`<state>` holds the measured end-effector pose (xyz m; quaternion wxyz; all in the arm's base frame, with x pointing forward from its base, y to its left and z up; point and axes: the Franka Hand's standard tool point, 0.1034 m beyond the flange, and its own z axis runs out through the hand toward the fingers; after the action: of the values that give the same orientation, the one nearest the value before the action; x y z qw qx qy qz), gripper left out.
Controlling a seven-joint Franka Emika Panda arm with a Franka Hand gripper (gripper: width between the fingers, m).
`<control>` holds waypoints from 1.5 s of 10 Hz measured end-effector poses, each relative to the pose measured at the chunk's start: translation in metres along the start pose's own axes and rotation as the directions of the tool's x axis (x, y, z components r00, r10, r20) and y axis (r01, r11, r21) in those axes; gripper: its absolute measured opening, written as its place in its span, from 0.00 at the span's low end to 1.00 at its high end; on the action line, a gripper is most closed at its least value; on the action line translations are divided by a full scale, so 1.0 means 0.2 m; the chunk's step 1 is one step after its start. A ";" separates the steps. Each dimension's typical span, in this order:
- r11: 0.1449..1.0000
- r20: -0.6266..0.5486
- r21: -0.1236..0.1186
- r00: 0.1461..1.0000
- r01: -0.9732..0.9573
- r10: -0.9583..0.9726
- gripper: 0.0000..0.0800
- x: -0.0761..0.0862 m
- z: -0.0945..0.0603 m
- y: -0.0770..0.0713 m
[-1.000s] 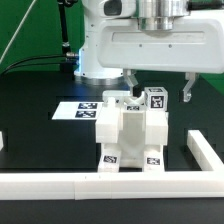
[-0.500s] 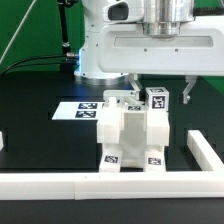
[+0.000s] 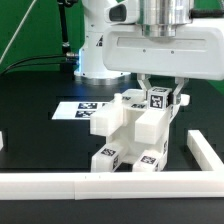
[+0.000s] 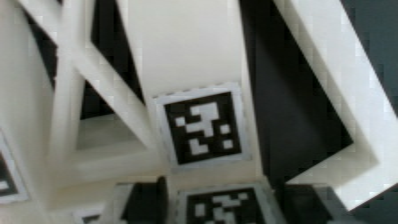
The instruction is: Assemble chair
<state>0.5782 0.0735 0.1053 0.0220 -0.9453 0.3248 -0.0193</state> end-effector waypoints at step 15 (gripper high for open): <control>0.992 0.008 0.058 0.993 -0.115 0.114 0.81 -0.09 -0.18 -0.04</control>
Offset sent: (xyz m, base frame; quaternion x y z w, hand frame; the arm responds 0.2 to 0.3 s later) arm 0.0000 0.0000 0.0000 0.0000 0.0000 0.0000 1.0000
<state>0.5671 0.0890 0.1422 0.0512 -0.9242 0.3777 -0.0251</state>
